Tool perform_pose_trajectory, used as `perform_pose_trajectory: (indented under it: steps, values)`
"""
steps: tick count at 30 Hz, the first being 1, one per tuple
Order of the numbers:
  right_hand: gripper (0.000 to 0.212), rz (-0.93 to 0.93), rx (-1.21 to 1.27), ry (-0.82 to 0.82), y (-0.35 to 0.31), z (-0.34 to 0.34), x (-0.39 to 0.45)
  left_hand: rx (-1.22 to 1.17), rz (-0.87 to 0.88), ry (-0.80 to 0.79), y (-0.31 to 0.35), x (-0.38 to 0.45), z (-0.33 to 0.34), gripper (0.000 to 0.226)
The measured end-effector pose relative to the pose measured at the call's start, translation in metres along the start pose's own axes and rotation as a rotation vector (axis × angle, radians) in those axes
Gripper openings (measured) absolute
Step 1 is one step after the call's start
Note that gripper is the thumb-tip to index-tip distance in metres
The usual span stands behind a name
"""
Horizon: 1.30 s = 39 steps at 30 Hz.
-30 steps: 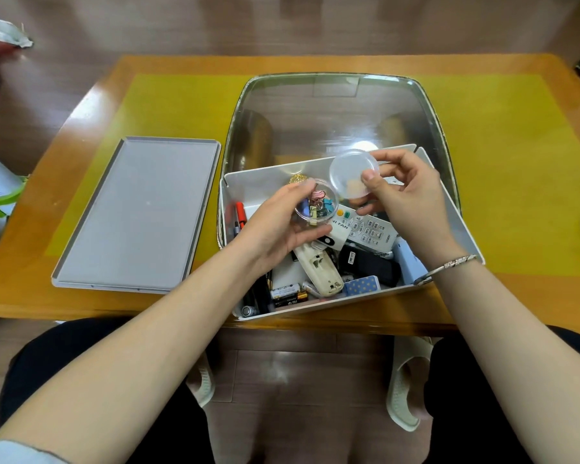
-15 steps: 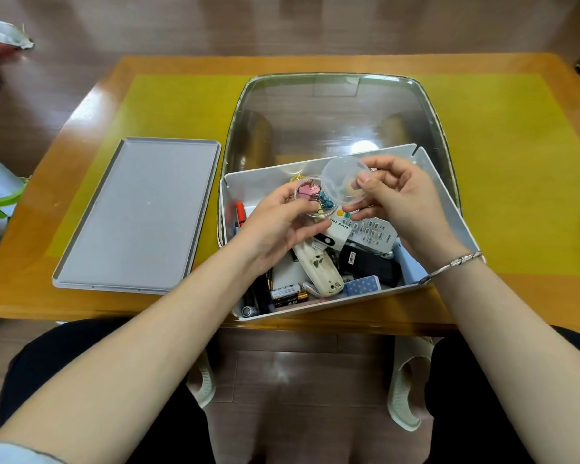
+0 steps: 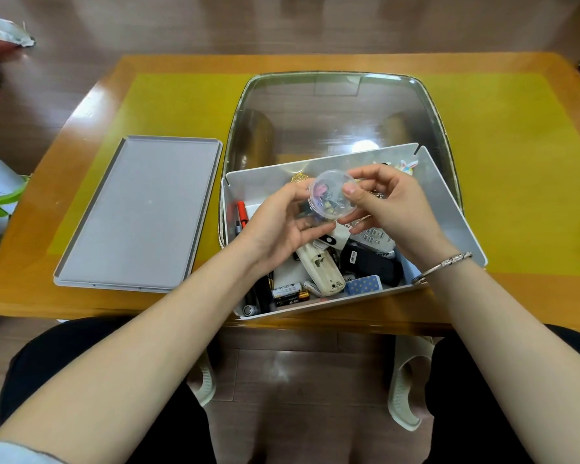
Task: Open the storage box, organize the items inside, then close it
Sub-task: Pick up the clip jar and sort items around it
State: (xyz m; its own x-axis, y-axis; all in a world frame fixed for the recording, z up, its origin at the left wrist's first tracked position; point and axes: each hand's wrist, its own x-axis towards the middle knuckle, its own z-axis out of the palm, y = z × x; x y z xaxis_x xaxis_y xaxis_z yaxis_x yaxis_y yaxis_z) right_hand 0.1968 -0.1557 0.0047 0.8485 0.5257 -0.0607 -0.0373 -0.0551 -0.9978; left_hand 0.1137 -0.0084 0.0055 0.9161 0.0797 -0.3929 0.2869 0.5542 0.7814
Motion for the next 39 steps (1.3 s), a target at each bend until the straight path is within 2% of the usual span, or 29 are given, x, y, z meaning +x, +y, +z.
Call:
perform_pose_trajectory:
  steps: [8,12,15,17,20,24,26,29,34,39]
  values:
    - [0.015,-0.047,-0.080,0.016,0.0020,0.0002,-0.0003,0.041,0.021,0.047,-0.0032,0.0012,-0.0023,0.033]
    - [0.013,-0.074,-0.051,0.058,0.0015,0.0023,0.0011,0.017,0.037,0.087,-0.0027,0.0015,-0.0016,0.040]
    - [0.015,-0.083,-0.052,0.090,0.0016,0.0014,0.0024,0.012,0.049,0.070,-0.0020,0.0013,-0.0026,0.042]
    - [0.017,-0.067,-0.096,0.095,0.0023,0.0004,0.0028,0.026,0.065,0.047,-0.0026,0.0017,-0.0039,0.035]
    - [0.021,-0.003,-0.154,0.047,0.0036,-0.0020,0.0032,0.048,0.093,0.021,-0.0036,0.0018,-0.0049,0.027]
    - [0.029,0.133,-0.103,-0.088,0.0043,-0.0033,0.0016,0.050,0.112,-0.019,-0.0017,0.0013,-0.0060,0.036]
    - [0.030,0.123,-0.079,-0.088,0.0036,-0.0030,0.0014,0.060,0.086,-0.040,-0.0019,0.0015,-0.0055,0.039]
    - [0.026,0.076,-0.072,-0.046,0.0024,-0.0046,0.0020,0.119,0.046,-0.033,-0.0045,0.0026,-0.0051,0.031]
    - [0.018,0.035,-0.069,-0.080,-0.0003,-0.0039,0.0012,0.191,0.101,-0.015,-0.0038,0.0018,-0.0061,0.028]
    - [0.035,0.007,-0.005,-0.088,-0.0004,0.0004,0.0001,0.226,0.136,0.001,-0.0036,-0.0017,-0.0064,0.024]
